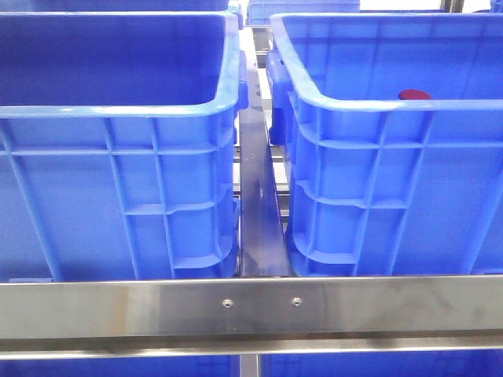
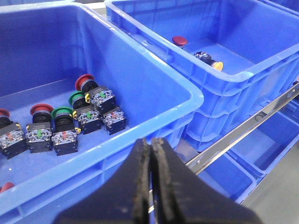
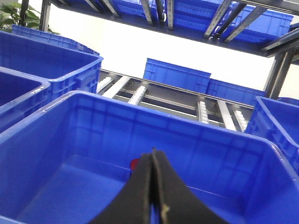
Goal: Pick red and yellow buttons and place in box
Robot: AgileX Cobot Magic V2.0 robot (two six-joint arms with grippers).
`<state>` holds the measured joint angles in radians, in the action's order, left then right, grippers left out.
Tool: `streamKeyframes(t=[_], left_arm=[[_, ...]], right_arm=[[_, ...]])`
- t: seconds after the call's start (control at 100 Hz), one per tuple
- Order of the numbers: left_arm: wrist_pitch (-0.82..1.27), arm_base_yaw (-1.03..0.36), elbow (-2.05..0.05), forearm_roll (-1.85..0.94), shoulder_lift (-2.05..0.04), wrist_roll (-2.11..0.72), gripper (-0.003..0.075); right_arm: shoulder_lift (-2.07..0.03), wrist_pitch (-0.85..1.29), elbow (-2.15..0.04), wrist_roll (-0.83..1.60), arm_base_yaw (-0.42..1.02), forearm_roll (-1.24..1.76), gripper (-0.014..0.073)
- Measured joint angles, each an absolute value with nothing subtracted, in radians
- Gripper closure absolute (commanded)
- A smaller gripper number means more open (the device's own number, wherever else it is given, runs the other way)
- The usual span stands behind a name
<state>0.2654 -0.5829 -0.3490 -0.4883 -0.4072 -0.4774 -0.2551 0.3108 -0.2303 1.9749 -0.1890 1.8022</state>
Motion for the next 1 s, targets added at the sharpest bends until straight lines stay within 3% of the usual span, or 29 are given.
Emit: streamKeyframes(t=[0.38,0.6,0.77,1.0], left_arm=[[0.259,-0.583,-0.333,-0.49,-0.407,-0.477,0.074],[0.146,-0.57,-0.284,-0.496,-0.396,-0.477,0.074],[0.124,-0.472,-0.257,-0.388,-0.345,-0.428,0.074],[0.116,-0.3,-0.181,-0.094,-0.245,-0.139,0.074]], right_arm=[[-0.255,0.311,-0.23,1.975,-0.189,1.802,0.0664],[-0.255,0.311,-0.23,1.975,-0.189,1.802,0.0664],[-0.255,0.311,-0.23,1.975,-0.189,1.802,0.0664],[-0.255,0.311,-0.23,1.975,-0.189,1.802,0.0664]])
